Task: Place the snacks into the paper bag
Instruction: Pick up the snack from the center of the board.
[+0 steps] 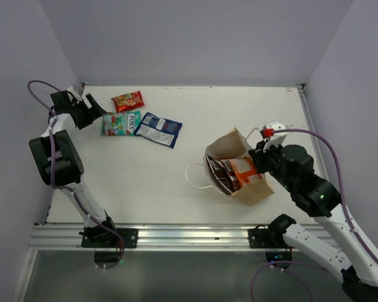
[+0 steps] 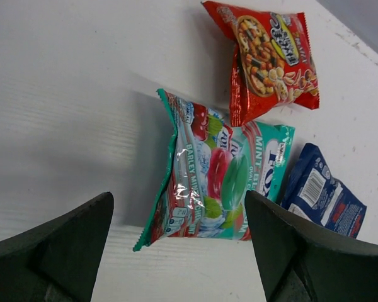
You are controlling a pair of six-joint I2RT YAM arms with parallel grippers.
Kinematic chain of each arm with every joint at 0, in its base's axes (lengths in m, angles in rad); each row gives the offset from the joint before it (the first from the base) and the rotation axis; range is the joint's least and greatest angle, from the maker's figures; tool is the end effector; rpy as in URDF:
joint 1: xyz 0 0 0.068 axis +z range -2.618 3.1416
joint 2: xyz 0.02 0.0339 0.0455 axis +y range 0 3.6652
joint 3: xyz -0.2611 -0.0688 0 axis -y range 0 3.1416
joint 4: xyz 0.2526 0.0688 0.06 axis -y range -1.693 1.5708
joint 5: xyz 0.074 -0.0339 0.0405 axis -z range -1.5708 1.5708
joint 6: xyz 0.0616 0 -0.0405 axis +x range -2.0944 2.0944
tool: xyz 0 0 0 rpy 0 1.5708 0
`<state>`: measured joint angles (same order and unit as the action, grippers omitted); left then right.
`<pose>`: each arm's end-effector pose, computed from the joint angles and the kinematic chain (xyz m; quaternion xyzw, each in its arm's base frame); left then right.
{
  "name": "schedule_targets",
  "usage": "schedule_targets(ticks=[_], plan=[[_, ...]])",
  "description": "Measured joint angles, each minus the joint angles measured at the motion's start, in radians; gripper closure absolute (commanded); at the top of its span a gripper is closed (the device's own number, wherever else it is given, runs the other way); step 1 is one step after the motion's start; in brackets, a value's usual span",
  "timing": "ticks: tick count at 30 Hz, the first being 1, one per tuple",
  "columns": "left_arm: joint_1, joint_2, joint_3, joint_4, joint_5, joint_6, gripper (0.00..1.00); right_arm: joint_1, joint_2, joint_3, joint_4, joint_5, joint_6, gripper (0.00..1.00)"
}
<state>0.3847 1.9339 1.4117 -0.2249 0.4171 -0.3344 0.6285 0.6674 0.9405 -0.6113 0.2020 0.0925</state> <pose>0.4332 0.1485 0.1950 -0.2379 0.8684 -0.1798 0.3963 0.1437 0.0892 0.3564 -0.1588 0.7983 0.1259 0.5671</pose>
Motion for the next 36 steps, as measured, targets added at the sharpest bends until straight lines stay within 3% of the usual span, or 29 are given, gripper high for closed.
schedule_targets(ticks=[9,15,21,28,36], plan=[[0.001,0.137,0.015,-0.001,0.078,0.04,0.15,0.0,0.0,0.0,0.002,-0.011,0.0,1.0],[0.001,0.178,0.025,0.015,0.123,0.04,0.26,0.0,-0.001,-0.009,0.008,-0.011,-0.001,1.0],[0.001,0.193,0.023,0.03,0.146,0.039,0.5,0.0,-0.003,-0.012,0.014,-0.011,-0.001,1.0],[0.001,0.187,-0.025,0.077,0.184,0.018,0.67,0.0,-0.018,-0.016,0.014,-0.011,0.0,1.0],[0.001,0.057,-0.164,0.119,0.178,-0.042,0.89,0.0,-0.023,-0.021,0.016,-0.011,0.0,1.0]])
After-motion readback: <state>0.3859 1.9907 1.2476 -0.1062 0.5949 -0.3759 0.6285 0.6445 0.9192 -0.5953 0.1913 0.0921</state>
